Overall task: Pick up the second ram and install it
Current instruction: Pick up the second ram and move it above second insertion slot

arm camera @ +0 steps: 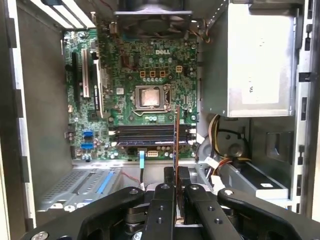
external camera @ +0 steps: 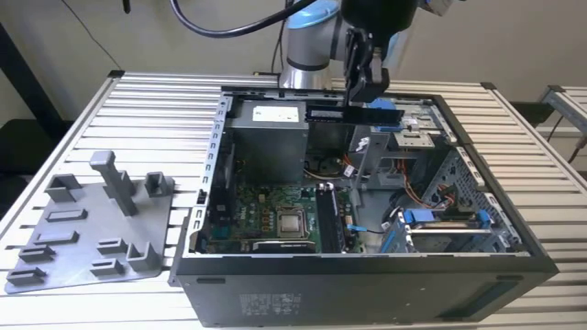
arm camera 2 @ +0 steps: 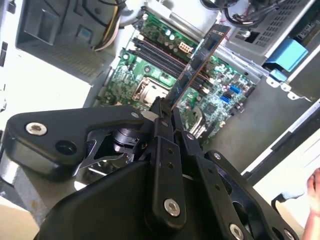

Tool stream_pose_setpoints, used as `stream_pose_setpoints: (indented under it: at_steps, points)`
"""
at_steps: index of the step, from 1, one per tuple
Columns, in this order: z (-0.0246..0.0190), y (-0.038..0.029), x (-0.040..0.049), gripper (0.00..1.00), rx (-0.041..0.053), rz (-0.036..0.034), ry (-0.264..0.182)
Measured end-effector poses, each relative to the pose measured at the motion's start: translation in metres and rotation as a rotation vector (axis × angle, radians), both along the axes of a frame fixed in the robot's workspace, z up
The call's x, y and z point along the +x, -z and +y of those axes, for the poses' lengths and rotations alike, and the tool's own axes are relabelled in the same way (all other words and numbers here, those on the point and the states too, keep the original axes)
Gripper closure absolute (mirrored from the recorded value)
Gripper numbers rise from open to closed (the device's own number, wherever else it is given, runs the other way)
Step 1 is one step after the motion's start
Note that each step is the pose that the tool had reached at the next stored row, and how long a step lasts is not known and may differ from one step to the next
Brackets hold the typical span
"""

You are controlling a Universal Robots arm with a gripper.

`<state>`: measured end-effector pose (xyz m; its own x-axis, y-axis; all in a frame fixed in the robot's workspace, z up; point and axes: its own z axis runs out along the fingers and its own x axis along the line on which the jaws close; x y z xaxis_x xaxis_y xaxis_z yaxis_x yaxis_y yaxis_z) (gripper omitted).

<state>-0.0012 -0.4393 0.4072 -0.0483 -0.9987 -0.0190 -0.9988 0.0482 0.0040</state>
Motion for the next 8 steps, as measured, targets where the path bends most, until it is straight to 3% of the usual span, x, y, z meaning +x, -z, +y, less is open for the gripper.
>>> stream_pose_setpoints:
  at_steps: [8]
  points:
    - [0.0271,0.0,0.0,0.86,0.0,0.0,0.0]
